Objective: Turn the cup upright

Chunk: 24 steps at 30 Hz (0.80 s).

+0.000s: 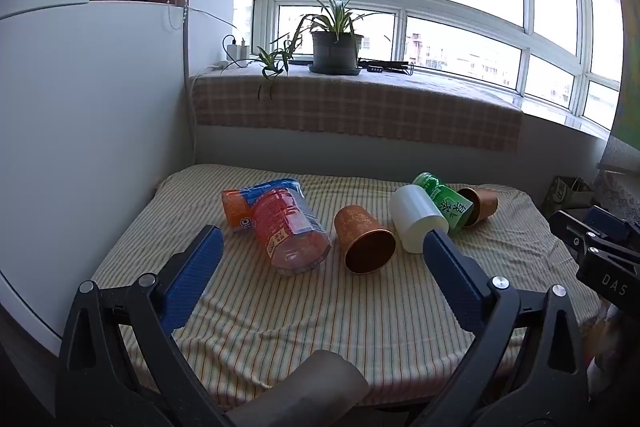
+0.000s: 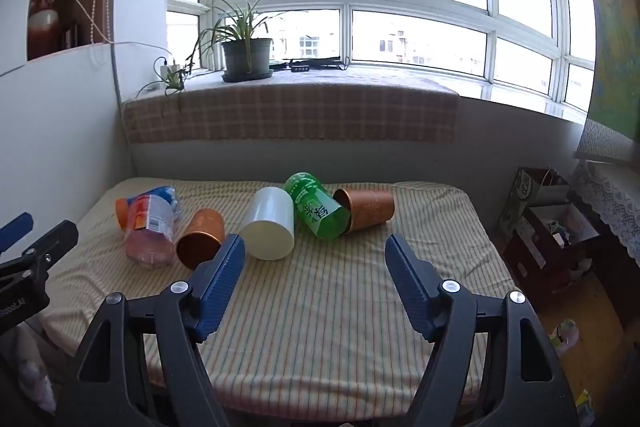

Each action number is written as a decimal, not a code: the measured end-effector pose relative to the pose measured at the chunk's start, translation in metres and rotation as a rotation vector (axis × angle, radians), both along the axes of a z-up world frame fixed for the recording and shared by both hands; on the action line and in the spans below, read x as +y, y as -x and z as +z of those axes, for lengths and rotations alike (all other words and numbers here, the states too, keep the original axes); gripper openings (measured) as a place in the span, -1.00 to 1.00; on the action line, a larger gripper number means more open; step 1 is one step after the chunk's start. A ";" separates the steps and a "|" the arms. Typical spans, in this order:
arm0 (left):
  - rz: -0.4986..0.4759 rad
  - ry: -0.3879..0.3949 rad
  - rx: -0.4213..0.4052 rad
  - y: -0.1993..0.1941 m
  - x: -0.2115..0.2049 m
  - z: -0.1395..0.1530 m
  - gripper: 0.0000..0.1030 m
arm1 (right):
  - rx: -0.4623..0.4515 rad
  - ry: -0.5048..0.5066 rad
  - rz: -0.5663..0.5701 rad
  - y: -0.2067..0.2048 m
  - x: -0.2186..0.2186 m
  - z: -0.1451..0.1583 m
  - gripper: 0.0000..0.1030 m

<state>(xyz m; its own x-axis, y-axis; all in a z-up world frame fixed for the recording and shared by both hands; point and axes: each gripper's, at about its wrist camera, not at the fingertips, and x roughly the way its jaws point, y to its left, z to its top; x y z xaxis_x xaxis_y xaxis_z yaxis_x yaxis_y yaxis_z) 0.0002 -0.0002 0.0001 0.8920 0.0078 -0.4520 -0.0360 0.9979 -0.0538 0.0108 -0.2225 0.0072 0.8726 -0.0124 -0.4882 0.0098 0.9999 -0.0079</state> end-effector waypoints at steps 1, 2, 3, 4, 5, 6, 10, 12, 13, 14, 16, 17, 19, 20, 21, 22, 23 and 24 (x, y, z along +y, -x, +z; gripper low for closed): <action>-0.003 -0.004 0.000 0.000 0.000 0.000 0.97 | -0.002 0.001 0.001 0.000 0.001 0.000 0.48; -0.003 0.000 0.001 0.000 0.000 0.000 0.97 | -0.002 0.007 0.000 -0.001 0.002 0.001 0.50; -0.003 0.002 0.001 0.000 -0.001 0.000 0.97 | -0.001 0.013 -0.004 -0.003 0.003 0.001 0.51; -0.003 0.005 -0.001 0.000 -0.001 0.000 0.97 | 0.004 -0.003 -0.010 -0.007 0.000 0.002 0.52; -0.005 0.008 -0.003 0.000 0.000 0.000 0.97 | -0.013 -0.019 -0.016 -0.005 -0.004 0.004 0.52; -0.005 0.009 -0.003 0.000 0.000 0.000 0.97 | -0.009 -0.005 -0.020 -0.006 -0.001 0.003 0.52; -0.003 0.010 -0.007 0.001 0.000 0.000 0.97 | -0.015 0.005 -0.025 -0.004 -0.002 0.001 0.52; -0.004 0.011 -0.008 0.001 -0.001 0.000 0.97 | -0.006 0.011 -0.033 -0.007 0.001 0.004 0.52; -0.004 0.013 -0.010 0.001 0.000 0.000 0.97 | -0.007 0.009 -0.032 -0.007 0.001 0.004 0.52; -0.004 0.009 -0.013 0.002 -0.001 0.000 0.97 | -0.008 0.007 -0.033 -0.007 0.000 0.003 0.52; 0.000 0.003 -0.017 -0.002 0.004 0.002 0.97 | -0.008 0.010 -0.035 -0.008 0.001 0.003 0.52; 0.000 0.003 -0.018 -0.003 0.006 0.002 0.97 | -0.006 0.011 -0.035 -0.010 0.002 0.002 0.52; 0.002 0.001 -0.019 -0.005 0.007 0.002 0.97 | -0.003 0.004 -0.035 -0.011 0.002 0.002 0.52; 0.004 0.000 -0.019 -0.006 0.009 0.002 0.97 | -0.003 0.000 -0.034 -0.011 0.002 0.002 0.52; 0.006 0.000 -0.019 -0.007 0.009 0.003 0.97 | -0.003 -0.002 -0.033 -0.012 0.003 0.001 0.52; 0.007 0.000 -0.019 -0.008 0.009 0.002 0.97 | -0.003 -0.004 -0.033 -0.013 0.004 0.001 0.52; 0.007 0.001 -0.018 -0.009 0.010 0.002 0.97 | -0.003 -0.004 -0.032 -0.013 0.004 0.001 0.52; 0.008 0.004 -0.018 -0.009 0.014 0.005 0.97 | -0.002 -0.003 -0.032 -0.013 0.004 0.001 0.52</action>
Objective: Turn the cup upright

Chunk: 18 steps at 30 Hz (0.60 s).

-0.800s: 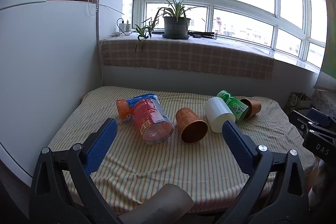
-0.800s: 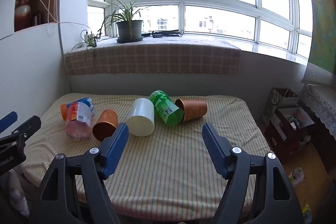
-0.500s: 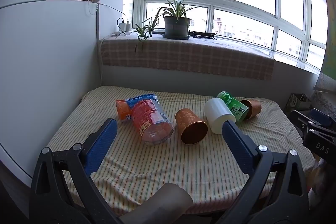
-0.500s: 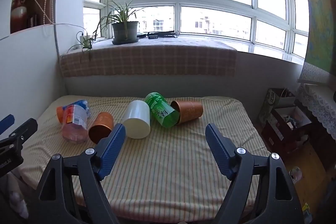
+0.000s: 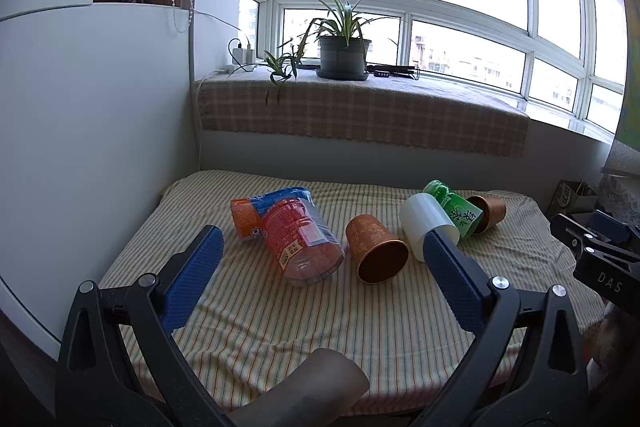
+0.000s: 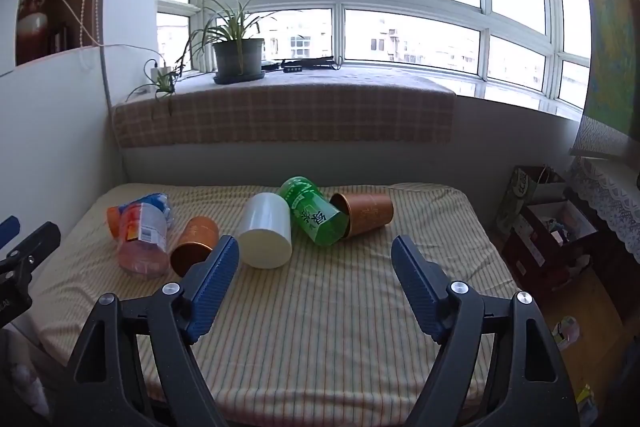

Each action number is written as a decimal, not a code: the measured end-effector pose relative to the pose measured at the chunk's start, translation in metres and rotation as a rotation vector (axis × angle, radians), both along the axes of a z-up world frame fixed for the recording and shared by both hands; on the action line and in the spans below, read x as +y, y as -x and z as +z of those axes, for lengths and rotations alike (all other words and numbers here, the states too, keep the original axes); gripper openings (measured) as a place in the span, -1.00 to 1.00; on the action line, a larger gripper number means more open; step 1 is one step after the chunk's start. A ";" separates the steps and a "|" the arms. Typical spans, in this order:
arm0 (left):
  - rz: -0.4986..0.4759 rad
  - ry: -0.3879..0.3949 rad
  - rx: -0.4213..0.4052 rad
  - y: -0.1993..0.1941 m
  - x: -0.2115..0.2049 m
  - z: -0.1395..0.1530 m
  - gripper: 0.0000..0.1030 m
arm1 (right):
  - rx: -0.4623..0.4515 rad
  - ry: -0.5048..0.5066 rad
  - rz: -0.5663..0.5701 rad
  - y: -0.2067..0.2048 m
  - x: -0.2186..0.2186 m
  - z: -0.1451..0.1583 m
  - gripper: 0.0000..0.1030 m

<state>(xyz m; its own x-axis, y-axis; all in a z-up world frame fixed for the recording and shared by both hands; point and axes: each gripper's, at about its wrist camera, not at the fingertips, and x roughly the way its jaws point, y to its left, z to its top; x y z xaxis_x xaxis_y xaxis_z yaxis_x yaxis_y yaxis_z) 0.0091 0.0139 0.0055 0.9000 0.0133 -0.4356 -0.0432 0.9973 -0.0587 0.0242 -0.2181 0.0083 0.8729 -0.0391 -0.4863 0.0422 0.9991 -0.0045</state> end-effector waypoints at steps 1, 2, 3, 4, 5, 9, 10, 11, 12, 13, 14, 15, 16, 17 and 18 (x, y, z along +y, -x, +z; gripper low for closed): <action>0.000 0.002 0.001 -0.001 0.000 0.001 0.97 | -0.001 0.002 -0.001 0.000 0.000 0.000 0.52; -0.001 0.004 0.001 -0.001 0.001 0.002 0.97 | -0.001 0.003 -0.002 0.000 0.000 0.000 0.52; 0.000 0.005 0.000 0.000 0.000 0.002 0.97 | 0.001 0.002 -0.003 -0.001 0.000 0.000 0.52; -0.002 0.006 0.000 0.000 0.000 0.002 0.97 | 0.003 0.000 -0.003 -0.001 -0.001 0.000 0.52; -0.005 0.007 0.002 -0.001 0.000 0.002 0.97 | 0.003 0.000 -0.005 0.000 -0.002 0.000 0.52; -0.015 0.003 0.005 0.000 -0.004 0.003 0.97 | 0.001 0.005 -0.005 0.001 -0.002 0.001 0.52; -0.017 0.004 0.006 0.000 -0.005 0.002 0.97 | 0.000 0.007 -0.005 0.001 -0.002 0.001 0.52; -0.018 0.005 0.006 0.000 -0.005 0.003 0.97 | 0.000 0.008 -0.005 0.001 -0.002 0.001 0.52; -0.020 0.007 0.007 0.000 -0.005 0.003 0.97 | 0.002 0.008 -0.006 0.000 -0.002 0.001 0.52; -0.019 0.006 0.006 0.000 -0.006 0.002 0.97 | 0.003 0.008 -0.007 0.000 -0.002 0.000 0.52; -0.019 0.005 0.006 0.000 -0.007 0.002 0.97 | 0.003 0.009 -0.008 0.000 -0.003 0.000 0.52; -0.018 0.005 0.006 0.000 -0.007 0.002 0.97 | 0.004 0.009 -0.009 0.000 -0.003 0.000 0.52; -0.017 0.006 0.006 0.000 -0.007 0.002 0.97 | 0.004 0.009 -0.009 0.000 -0.003 0.000 0.53; -0.017 0.005 0.006 0.000 -0.007 0.001 0.97 | 0.003 0.009 -0.009 0.000 -0.003 0.000 0.52; -0.017 0.006 0.006 0.001 -0.008 0.002 0.97 | 0.002 0.010 -0.009 0.000 -0.003 0.000 0.52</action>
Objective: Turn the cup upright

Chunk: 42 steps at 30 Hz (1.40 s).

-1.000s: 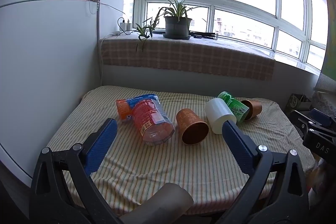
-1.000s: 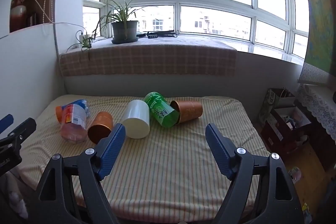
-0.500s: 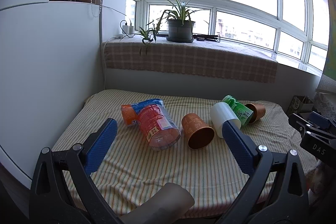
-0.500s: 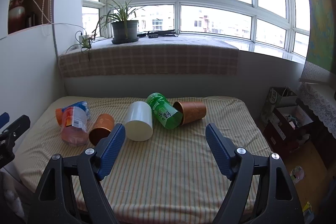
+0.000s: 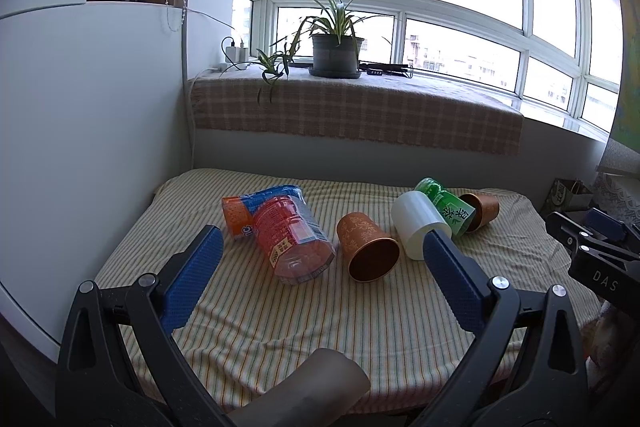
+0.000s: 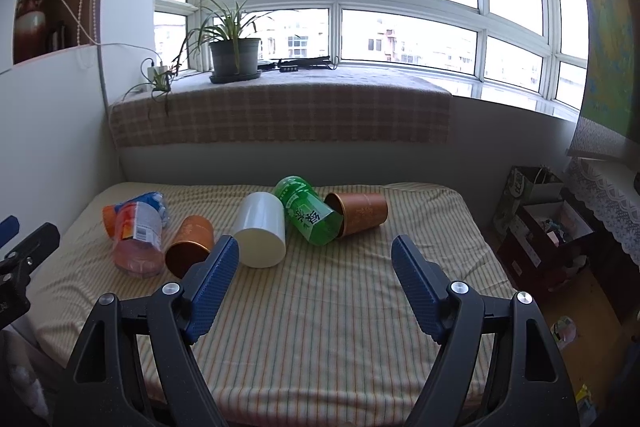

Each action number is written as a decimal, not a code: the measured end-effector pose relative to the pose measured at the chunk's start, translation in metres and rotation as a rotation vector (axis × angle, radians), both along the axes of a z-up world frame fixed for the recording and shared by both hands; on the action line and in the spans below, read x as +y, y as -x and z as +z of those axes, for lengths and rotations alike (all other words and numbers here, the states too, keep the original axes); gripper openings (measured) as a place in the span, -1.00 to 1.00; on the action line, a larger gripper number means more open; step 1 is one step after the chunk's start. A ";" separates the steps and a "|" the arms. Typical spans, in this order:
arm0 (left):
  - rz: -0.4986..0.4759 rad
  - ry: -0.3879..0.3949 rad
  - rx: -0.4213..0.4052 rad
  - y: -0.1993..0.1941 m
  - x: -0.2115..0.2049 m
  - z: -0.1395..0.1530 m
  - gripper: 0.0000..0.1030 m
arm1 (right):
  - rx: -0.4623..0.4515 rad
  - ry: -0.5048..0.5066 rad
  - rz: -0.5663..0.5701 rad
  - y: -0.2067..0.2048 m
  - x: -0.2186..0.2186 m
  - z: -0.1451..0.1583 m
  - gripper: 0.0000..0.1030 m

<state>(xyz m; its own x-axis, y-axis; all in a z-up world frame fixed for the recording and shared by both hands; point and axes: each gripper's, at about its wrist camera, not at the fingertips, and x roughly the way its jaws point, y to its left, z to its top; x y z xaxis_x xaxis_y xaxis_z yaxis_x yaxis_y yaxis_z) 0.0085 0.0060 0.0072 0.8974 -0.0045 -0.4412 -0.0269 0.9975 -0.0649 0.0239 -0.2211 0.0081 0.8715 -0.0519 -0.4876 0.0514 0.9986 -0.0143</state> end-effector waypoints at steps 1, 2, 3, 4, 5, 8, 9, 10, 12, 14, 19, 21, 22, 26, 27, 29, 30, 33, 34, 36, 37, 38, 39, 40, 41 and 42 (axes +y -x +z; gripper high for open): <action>0.000 -0.001 -0.001 0.000 0.000 0.000 0.97 | -0.001 0.001 -0.001 0.000 0.000 0.000 0.53; 0.000 -0.002 -0.001 0.000 0.001 -0.001 0.97 | -0.001 0.001 -0.002 0.000 0.000 0.000 0.53; 0.000 -0.001 -0.001 0.000 0.000 0.000 0.97 | -0.001 0.001 -0.001 0.000 0.001 0.000 0.53; 0.000 -0.002 -0.001 0.000 0.000 -0.001 0.97 | -0.001 0.002 0.001 -0.001 0.001 0.000 0.53; 0.000 -0.002 -0.001 0.000 0.000 -0.001 0.97 | 0.000 0.004 0.002 -0.001 0.001 0.000 0.53; 0.000 0.001 -0.001 0.000 0.001 -0.001 0.97 | 0.001 0.008 0.005 -0.001 0.003 0.000 0.53; -0.001 0.001 0.000 0.000 0.001 -0.001 0.97 | 0.001 0.009 0.005 -0.001 0.003 0.000 0.53; -0.001 0.000 -0.001 0.000 0.001 -0.001 0.97 | 0.001 0.009 0.005 -0.001 0.003 0.001 0.53; -0.002 0.000 0.000 0.000 0.001 -0.001 0.97 | 0.001 0.008 0.005 -0.002 0.003 0.001 0.53; -0.002 0.001 0.000 0.000 0.001 -0.002 0.97 | 0.001 0.009 0.005 -0.002 0.003 0.001 0.53; -0.001 0.003 0.001 0.000 0.001 -0.003 0.97 | 0.000 0.011 0.007 -0.002 0.003 0.001 0.53; -0.002 0.002 0.000 0.000 0.001 -0.002 0.97 | 0.000 0.014 0.008 -0.002 0.004 0.001 0.53; -0.001 0.002 0.001 0.000 0.002 -0.002 0.97 | -0.001 0.014 0.009 -0.002 0.004 0.002 0.53; -0.001 0.004 0.002 0.000 0.002 -0.002 0.97 | -0.001 0.014 0.011 -0.002 0.006 0.002 0.53; -0.001 0.005 0.002 0.000 0.002 -0.002 0.97 | -0.001 0.016 0.011 -0.002 0.007 0.001 0.53; -0.001 0.004 0.002 0.000 0.002 -0.002 0.98 | 0.000 0.016 0.011 -0.002 0.007 0.002 0.53; -0.002 0.005 0.002 0.000 0.003 -0.002 0.97 | 0.000 0.017 0.012 -0.003 0.008 0.002 0.53; -0.002 0.005 0.003 0.000 0.003 -0.002 0.97 | -0.001 0.016 0.012 -0.002 0.008 0.002 0.53; -0.002 0.005 0.003 0.000 0.003 -0.002 0.97 | -0.002 0.017 0.013 -0.003 0.008 0.002 0.53; -0.002 0.006 0.003 0.000 0.003 -0.002 0.97 | -0.001 0.019 0.013 -0.003 0.009 0.002 0.53; -0.001 0.006 0.003 0.000 0.003 -0.002 0.97 | -0.001 0.018 0.014 -0.003 0.009 0.002 0.53; -0.001 0.007 0.004 0.000 0.003 -0.002 0.97 | -0.001 0.018 0.015 -0.003 0.009 0.002 0.53; -0.002 0.007 0.004 0.000 0.003 -0.002 0.97 | -0.001 0.018 0.015 -0.003 0.009 0.002 0.53; -0.002 0.007 0.003 0.000 0.003 -0.002 0.97 | 0.000 0.018 0.016 -0.003 0.009 0.002 0.53; -0.002 0.006 0.003 0.000 0.003 -0.002 0.97 | 0.000 0.019 0.018 -0.004 0.010 0.002 0.53; -0.001 0.006 0.003 0.000 0.002 -0.003 0.97 | 0.000 0.020 0.020 -0.004 0.010 0.002 0.53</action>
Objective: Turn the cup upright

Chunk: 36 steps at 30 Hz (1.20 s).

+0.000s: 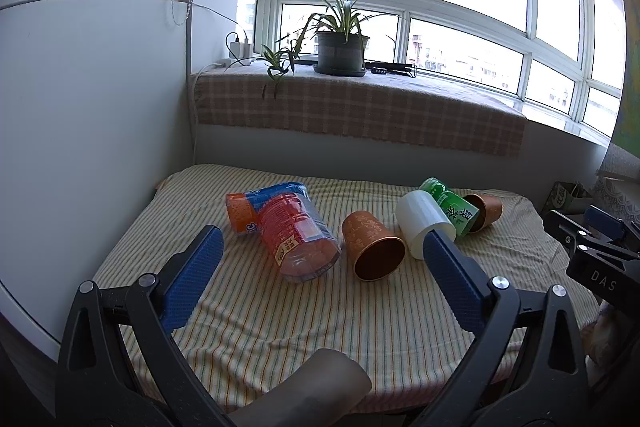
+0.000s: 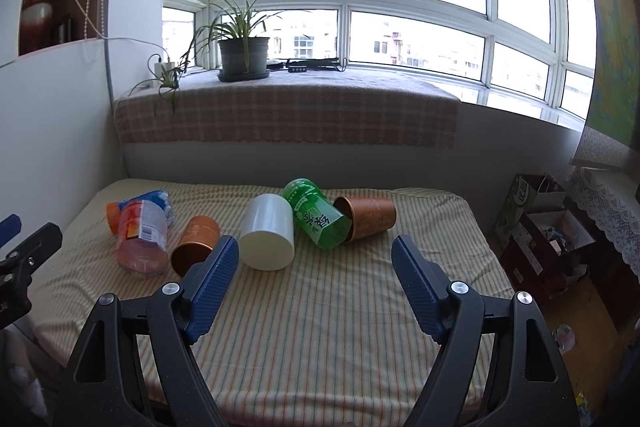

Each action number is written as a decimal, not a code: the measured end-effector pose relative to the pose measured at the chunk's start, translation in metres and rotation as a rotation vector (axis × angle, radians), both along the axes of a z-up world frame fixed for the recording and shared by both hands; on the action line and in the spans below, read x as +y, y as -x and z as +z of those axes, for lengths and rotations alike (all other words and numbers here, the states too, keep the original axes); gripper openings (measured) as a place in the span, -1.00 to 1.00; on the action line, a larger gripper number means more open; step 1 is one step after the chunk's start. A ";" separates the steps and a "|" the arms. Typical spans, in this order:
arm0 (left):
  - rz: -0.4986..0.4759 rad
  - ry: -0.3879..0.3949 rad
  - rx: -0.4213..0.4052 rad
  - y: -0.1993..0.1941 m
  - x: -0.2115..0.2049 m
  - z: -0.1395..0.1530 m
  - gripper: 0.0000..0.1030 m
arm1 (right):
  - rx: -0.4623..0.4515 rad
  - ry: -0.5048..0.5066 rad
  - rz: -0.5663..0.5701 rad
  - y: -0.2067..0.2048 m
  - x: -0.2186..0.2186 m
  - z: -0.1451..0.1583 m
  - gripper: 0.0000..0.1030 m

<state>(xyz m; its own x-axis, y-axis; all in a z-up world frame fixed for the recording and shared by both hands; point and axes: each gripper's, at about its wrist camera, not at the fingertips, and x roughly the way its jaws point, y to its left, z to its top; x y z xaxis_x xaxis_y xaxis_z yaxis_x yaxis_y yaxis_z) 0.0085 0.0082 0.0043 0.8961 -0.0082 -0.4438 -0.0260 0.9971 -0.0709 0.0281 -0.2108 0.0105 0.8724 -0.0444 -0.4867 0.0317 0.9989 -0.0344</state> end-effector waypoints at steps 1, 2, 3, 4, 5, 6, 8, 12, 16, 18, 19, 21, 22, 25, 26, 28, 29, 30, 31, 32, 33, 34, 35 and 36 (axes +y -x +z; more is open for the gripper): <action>0.001 0.001 0.001 0.000 0.000 -0.001 0.97 | 0.000 0.002 0.001 0.000 0.001 0.000 0.53; 0.001 0.001 0.001 0.000 0.000 -0.001 0.97 | 0.000 0.003 0.003 -0.001 0.001 0.000 0.53; 0.001 0.001 0.000 0.000 0.000 -0.001 0.97 | 0.001 0.004 0.006 -0.001 0.002 0.000 0.53; 0.002 0.001 0.000 0.000 0.000 -0.001 0.97 | 0.001 0.004 0.008 -0.002 0.003 0.000 0.53; 0.005 0.001 0.001 0.001 0.000 -0.001 0.97 | 0.000 0.006 0.011 -0.002 0.004 0.001 0.53; 0.006 0.001 0.001 0.001 -0.001 -0.001 0.97 | -0.001 0.007 0.013 -0.002 0.005 0.001 0.53; 0.014 0.004 0.001 0.002 0.001 -0.002 0.97 | -0.001 0.009 0.020 -0.004 0.007 0.001 0.53; 0.029 0.008 0.004 0.004 0.010 -0.002 0.97 | -0.001 0.014 0.035 -0.008 0.013 0.001 0.53; 0.054 0.003 0.004 0.003 0.022 -0.001 0.97 | -0.001 0.018 0.062 -0.014 0.021 0.000 0.53; 0.067 0.001 0.007 0.005 0.027 -0.002 0.97 | -0.005 0.021 0.084 -0.018 0.026 0.000 0.53; 0.077 -0.002 0.008 0.006 0.031 -0.002 0.97 | -0.007 0.021 0.095 -0.021 0.029 0.000 0.53; 0.091 -0.005 0.009 0.007 0.035 -0.003 0.97 | -0.014 0.021 0.137 -0.026 0.035 0.001 0.53; 0.102 -0.008 0.010 0.008 0.041 -0.004 0.97 | -0.014 0.021 0.161 -0.030 0.039 0.001 0.53; 0.133 -0.010 0.015 0.011 0.054 -0.007 0.97 | -0.014 0.013 0.254 -0.043 0.051 0.001 0.52; 0.143 -0.011 0.019 0.013 0.058 -0.008 0.97 | -0.013 0.018 0.272 -0.047 0.057 0.001 0.52; 0.163 -0.010 0.030 0.016 0.067 -0.012 0.97 | -0.018 0.018 0.344 -0.057 0.068 0.001 0.53; 0.171 -0.009 0.035 0.018 0.072 -0.013 0.97 | -0.009 0.028 0.382 -0.063 0.074 0.001 0.52; 0.178 -0.007 0.043 0.019 0.076 -0.015 0.97 | 0.001 0.041 0.420 -0.069 0.082 0.001 0.52; 0.185 -0.005 0.049 0.020 0.080 -0.016 0.97 | 0.008 0.056 0.462 -0.075 0.089 0.001 0.52; 0.191 -0.004 0.054 0.022 0.083 -0.018 0.97 | 0.016 0.078 0.496 -0.081 0.097 0.002 0.52; 0.196 -0.002 0.059 0.024 0.087 -0.019 0.97 | 0.024 0.101 0.529 -0.087 0.104 0.002 0.52; 0.199 -0.001 0.062 0.025 0.091 -0.020 0.97 | 0.033 0.118 0.569 -0.093 0.112 0.002 0.52; 0.200 0.001 0.064 0.027 0.094 -0.021 0.97 | 0.043 0.137 0.601 -0.099 0.120 0.002 0.52; 0.201 0.004 0.068 0.027 0.097 -0.023 0.97 | 0.052 0.155 0.630 -0.104 0.127 0.002 0.52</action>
<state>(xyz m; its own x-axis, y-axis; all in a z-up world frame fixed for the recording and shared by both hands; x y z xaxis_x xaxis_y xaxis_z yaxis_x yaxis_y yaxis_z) -0.0189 0.1048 -0.0185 0.8481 0.1656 -0.5033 -0.2290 0.9712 -0.0662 0.1324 -0.0839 0.0124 0.7299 0.3945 -0.5582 -0.5639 0.8091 -0.1656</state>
